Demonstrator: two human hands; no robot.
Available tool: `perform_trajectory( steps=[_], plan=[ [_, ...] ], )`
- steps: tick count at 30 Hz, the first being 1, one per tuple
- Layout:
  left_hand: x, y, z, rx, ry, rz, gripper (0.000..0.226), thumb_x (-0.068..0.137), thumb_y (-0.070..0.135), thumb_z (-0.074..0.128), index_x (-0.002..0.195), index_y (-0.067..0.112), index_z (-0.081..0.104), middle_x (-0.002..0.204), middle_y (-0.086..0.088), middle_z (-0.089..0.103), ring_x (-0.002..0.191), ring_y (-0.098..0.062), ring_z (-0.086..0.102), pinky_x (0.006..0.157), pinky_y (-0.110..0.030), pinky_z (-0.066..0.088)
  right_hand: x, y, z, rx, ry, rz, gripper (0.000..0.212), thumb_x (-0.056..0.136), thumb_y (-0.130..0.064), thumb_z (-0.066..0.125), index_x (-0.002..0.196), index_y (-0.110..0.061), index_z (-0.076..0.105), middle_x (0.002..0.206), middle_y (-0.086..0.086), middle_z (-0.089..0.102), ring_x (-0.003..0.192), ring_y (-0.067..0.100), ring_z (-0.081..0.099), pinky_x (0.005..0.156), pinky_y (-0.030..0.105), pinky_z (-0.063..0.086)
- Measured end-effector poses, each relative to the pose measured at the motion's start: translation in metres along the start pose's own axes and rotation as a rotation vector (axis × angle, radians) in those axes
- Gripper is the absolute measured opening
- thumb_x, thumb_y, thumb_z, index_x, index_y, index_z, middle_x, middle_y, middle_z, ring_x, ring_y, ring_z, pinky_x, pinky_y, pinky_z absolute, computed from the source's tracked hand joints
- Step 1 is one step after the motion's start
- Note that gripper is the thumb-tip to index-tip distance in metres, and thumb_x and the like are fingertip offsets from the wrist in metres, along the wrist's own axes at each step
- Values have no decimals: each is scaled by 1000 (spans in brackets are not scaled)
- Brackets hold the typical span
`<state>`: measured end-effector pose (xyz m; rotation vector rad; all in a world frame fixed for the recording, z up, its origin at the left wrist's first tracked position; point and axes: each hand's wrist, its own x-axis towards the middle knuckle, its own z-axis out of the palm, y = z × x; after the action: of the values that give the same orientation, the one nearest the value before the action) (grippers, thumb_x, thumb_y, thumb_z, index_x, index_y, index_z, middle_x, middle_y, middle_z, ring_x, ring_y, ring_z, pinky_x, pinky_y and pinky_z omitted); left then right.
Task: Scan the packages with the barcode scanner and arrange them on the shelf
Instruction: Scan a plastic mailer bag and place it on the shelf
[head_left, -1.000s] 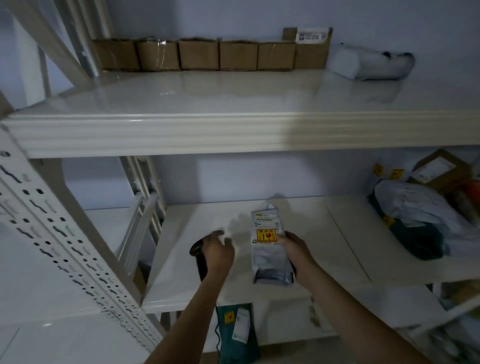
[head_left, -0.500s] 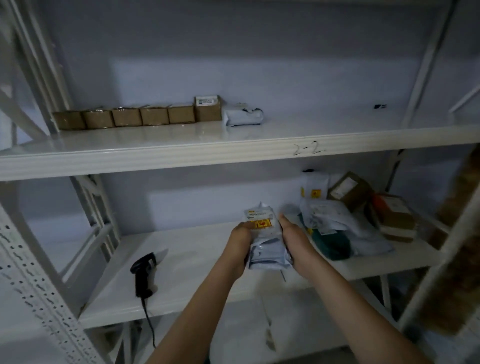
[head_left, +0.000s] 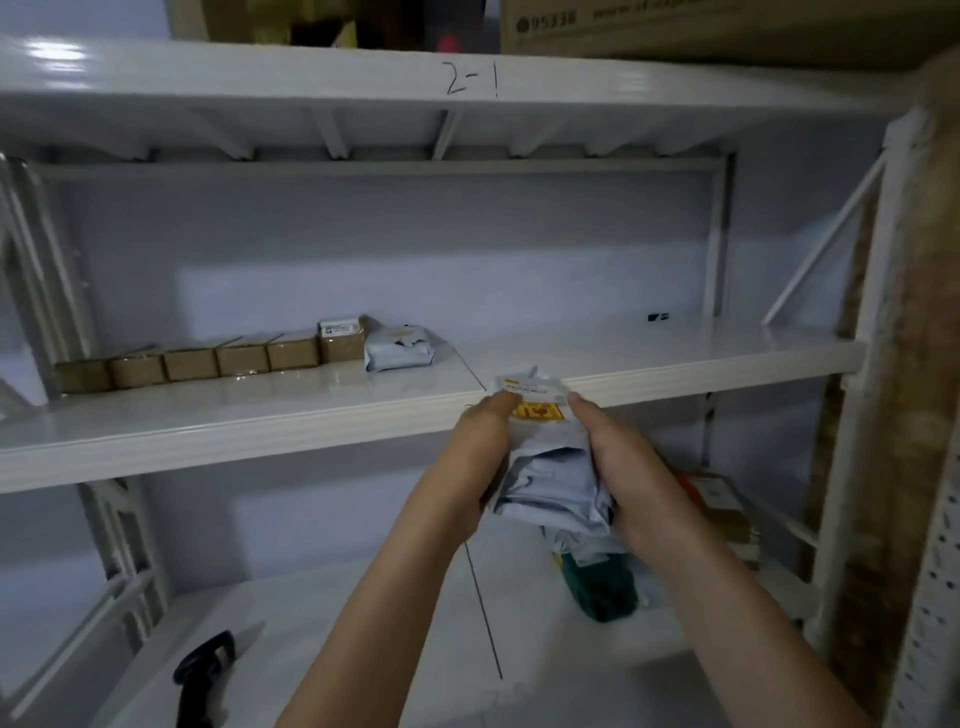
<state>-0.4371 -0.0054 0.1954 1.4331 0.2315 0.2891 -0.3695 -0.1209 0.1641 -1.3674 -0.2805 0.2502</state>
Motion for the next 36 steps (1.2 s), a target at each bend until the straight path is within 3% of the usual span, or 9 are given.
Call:
perform_trajectory(
  steps=[3, 6, 11, 15, 20, 27, 31, 34, 36],
  plan=[
    [8, 17, 9, 26, 21, 26, 37, 98, 33, 46, 121, 11, 63, 99, -13, 73, 76, -26, 69, 62, -27, 49, 7, -23, 1, -39, 25, -61, 40, 98, -47, 53, 92, -15, 76, 81, 9, 78, 83, 32, 75, 92, 47, 57],
    [25, 28, 14, 57, 63, 76, 35, 97, 32, 46, 119, 11, 63, 100, -14, 72, 78, -28, 69, 66, -35, 55, 29, -37, 4, -71, 4, -120, 40, 100, -45, 49, 93, -16, 75, 78, 7, 78, 77, 27, 75, 88, 41, 58],
    [76, 37, 10, 62, 157, 162, 37, 93, 31, 48, 121, 11, 61, 123, -18, 62, 107, -36, 65, 94, -46, 54, 84, -47, 11, -29, -59, -177, 39, 100, -42, 50, 87, -16, 76, 76, 8, 78, 64, 21, 76, 53, 24, 55],
    [117, 41, -5, 189, 175, 237, 44, 89, 34, 46, 123, 7, 57, 128, -17, 58, 120, -35, 56, 102, -53, 47, 133, -51, 27, -55, -88, -152, 38, 99, -43, 51, 94, -14, 76, 83, 12, 78, 72, 27, 76, 68, 33, 58],
    [196, 51, -23, 187, 176, 180, 42, 91, 33, 45, 120, 7, 60, 114, -14, 66, 103, -31, 64, 96, -48, 52, 197, -54, 42, -131, -104, -84, 40, 102, -39, 49, 112, -8, 71, 95, 16, 78, 90, 34, 73, 92, 45, 56],
    [271, 61, -33, 294, 292, 119, 31, 97, 28, 42, 112, 12, 63, 86, -9, 64, 71, -21, 59, 54, -25, 48, 273, -67, 57, -108, -297, 23, 40, 107, -34, 40, 122, -6, 65, 117, 16, 71, 102, 31, 69, 85, 34, 56],
    [294, 54, -41, 209, 237, 118, 25, 101, 23, 45, 118, 14, 60, 115, -6, 61, 92, -20, 58, 75, -19, 51, 308, -64, 53, -260, -428, 101, 52, 109, -40, 32, 134, -3, 58, 132, 19, 63, 117, 32, 63, 104, 40, 49],
    [305, 47, -53, 458, 289, 98, 26, 98, 30, 51, 114, 12, 60, 107, -4, 58, 94, -18, 55, 80, -25, 44, 331, -60, 46, -382, -493, 132, 55, 109, -42, 31, 139, -1, 53, 139, 18, 59, 129, 32, 56, 115, 42, 39],
    [309, 42, -62, 718, 286, 158, 24, 96, 25, 52, 108, 11, 67, 88, 0, 61, 75, -11, 54, 68, -22, 45, 345, -60, 42, -508, -476, 73, 45, 107, -37, 41, 130, -1, 56, 125, 15, 64, 108, 30, 62, 100, 39, 48]
  ],
)
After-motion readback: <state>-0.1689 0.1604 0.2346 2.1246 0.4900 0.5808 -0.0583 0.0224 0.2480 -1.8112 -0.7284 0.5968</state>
